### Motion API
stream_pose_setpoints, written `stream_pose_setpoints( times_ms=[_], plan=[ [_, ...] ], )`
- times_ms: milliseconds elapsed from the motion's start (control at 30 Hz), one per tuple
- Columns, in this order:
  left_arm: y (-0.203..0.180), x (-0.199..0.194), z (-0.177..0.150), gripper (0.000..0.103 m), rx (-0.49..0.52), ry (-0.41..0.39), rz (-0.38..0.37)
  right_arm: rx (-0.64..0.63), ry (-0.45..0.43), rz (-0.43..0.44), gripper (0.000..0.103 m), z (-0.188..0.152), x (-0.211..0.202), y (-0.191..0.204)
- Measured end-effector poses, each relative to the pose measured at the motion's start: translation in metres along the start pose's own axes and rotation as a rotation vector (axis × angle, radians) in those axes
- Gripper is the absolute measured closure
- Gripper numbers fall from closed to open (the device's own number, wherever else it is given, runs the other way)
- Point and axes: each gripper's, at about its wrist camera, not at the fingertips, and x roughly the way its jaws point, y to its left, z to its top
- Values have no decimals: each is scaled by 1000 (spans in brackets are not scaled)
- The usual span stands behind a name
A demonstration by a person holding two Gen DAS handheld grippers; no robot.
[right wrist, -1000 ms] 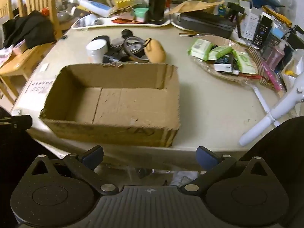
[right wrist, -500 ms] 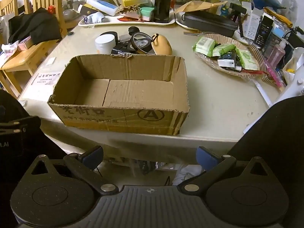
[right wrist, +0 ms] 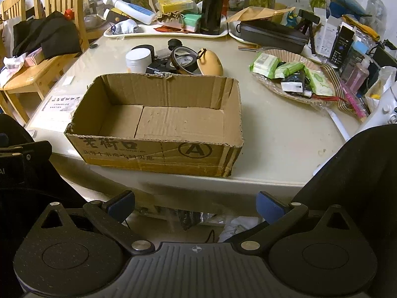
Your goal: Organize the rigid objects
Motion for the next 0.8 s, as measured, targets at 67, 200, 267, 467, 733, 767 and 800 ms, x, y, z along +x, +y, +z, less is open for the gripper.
stream_pose_setpoints(
  times_ms=[67,200,267,467,733,767,800],
  plan=[
    [-1,0,0,1,2,0,3,-2,0,2,0,0,1,1],
    [-1,2,0,1,0,0,1,-2,4,5,0,-1,4,0],
    [1,2,0,1,-11,-7,-10,2,7,12,0,-1,6,-1],
    [-1,9,-1,1,-5,13,-27,5,17,23,0,0,13,-2],
    [-10,20,-5,1,65,63,33,40,22,62,0,5,17,-9],
    [-11,22,-5,1,72,71,40,47,29,70,0,6,18,-11],
    [-11,23,-5,1,79,81,46,56,35,78,0,8,19,-13]
  ],
)
